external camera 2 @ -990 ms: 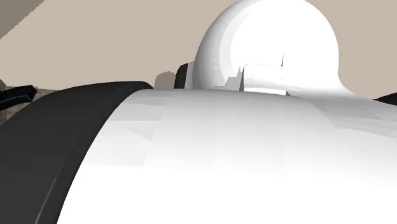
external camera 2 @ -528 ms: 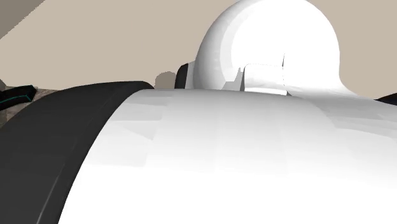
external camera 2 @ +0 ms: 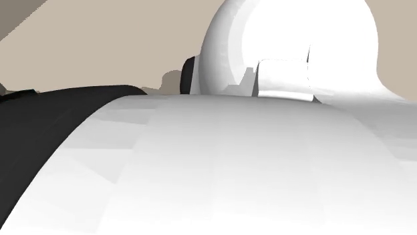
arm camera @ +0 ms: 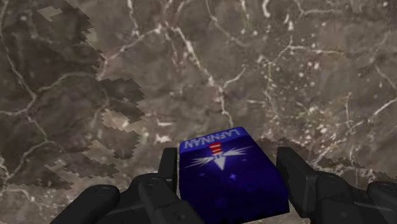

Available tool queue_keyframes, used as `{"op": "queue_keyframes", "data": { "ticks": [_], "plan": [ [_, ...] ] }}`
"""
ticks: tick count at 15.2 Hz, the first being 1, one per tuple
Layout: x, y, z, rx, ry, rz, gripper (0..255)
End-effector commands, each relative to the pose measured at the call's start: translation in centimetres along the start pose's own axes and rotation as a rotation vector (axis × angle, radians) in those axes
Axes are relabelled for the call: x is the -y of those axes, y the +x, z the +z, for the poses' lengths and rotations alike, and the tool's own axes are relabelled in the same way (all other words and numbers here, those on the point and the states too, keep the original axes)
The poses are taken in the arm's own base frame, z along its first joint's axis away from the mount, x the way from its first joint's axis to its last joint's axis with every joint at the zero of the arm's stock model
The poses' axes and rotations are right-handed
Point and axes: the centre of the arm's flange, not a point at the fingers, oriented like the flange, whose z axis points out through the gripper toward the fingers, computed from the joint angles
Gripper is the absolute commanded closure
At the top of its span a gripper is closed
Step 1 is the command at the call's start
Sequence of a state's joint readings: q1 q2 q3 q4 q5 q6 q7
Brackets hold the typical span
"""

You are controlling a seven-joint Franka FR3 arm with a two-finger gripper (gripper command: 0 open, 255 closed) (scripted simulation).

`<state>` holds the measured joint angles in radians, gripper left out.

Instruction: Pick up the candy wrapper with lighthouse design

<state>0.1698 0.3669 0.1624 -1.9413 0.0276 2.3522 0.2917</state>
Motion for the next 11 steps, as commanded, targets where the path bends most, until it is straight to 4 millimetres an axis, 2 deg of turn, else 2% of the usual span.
{"op": "queue_keyframes", "data": {
  "ticks": [1,9,11],
  "plan": [
    [0.0,-0.1,-1.0,0.000,0.000,0.000,255],
    [0.4,0.0,-5.2,0.000,0.000,0.000,255],
    [0.4,0.0,-5.3,0.000,0.000,0.000,255]
  ]
}}
